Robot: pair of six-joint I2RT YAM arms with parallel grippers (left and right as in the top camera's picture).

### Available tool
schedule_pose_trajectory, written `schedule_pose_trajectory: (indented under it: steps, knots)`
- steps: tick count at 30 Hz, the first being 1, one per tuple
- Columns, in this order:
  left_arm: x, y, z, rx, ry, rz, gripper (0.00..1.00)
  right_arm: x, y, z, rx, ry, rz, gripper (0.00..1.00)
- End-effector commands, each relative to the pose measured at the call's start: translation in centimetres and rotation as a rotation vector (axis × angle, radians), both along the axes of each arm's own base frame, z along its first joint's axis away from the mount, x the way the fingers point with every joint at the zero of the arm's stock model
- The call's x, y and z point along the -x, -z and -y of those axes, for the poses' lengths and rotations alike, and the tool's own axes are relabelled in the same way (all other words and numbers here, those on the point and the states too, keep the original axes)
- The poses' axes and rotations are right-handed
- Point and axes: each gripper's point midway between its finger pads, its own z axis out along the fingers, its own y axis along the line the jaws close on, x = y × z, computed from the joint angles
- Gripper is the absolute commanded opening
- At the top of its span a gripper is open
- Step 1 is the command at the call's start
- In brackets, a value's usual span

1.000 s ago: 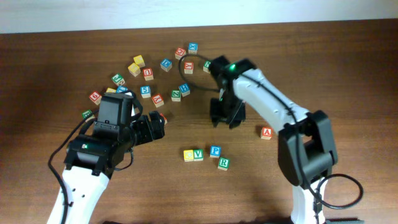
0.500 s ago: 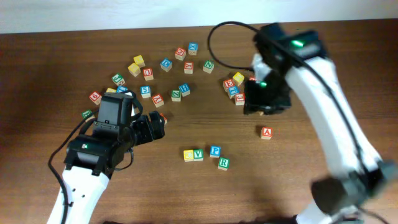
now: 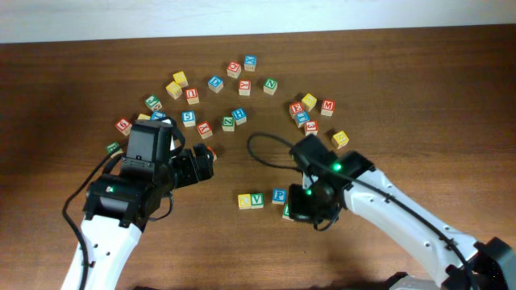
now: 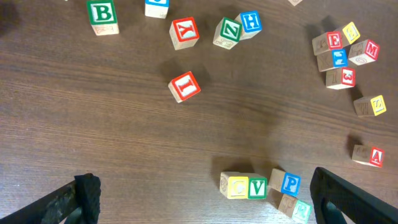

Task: Spell out CVPR
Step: 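Grasp the green R block and push it left against the P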

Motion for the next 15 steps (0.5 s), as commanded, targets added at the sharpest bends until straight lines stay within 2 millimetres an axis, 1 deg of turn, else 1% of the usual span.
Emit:
schedule_pose_trajectory:
  steps: [1,3,6,9,13,15]
  knots:
    - [-0.1,-0.2,-0.2,-0.007,-0.002,0.007,0.99,1.3,1.8,-0.4,0.016,0.098,-0.051,0.04]
    - [-0.1,-0.2,-0.2,-0.007,-0.002,0.007,0.99,1.9,3.2,-0.6,0.028,0.130,-0.049,0.04]
    - [-0.1,-0.2,-0.2,-0.007,-0.002,0.007,0.99,1.5,5.1,-1.0,0.017,0.194,-0.049,0.04]
    - [-0.1,-0.2,-0.2,-0.007,-0.002,0.007,0.99,1.1,6.7,-1.3,0.030,0.198,-0.062,0.04]
    - [-0.1,-0.2,-0.2,-0.007,-0.002,0.007,0.99,0.3,7.8,-1.4,0.045,0.202,-0.040,0.04]
    - [-0.1,-0.2,-0.2,-0.007,-0.002,0.007,0.99,-0.5,8.0,-0.7,0.082,0.212,0.006,0.04]
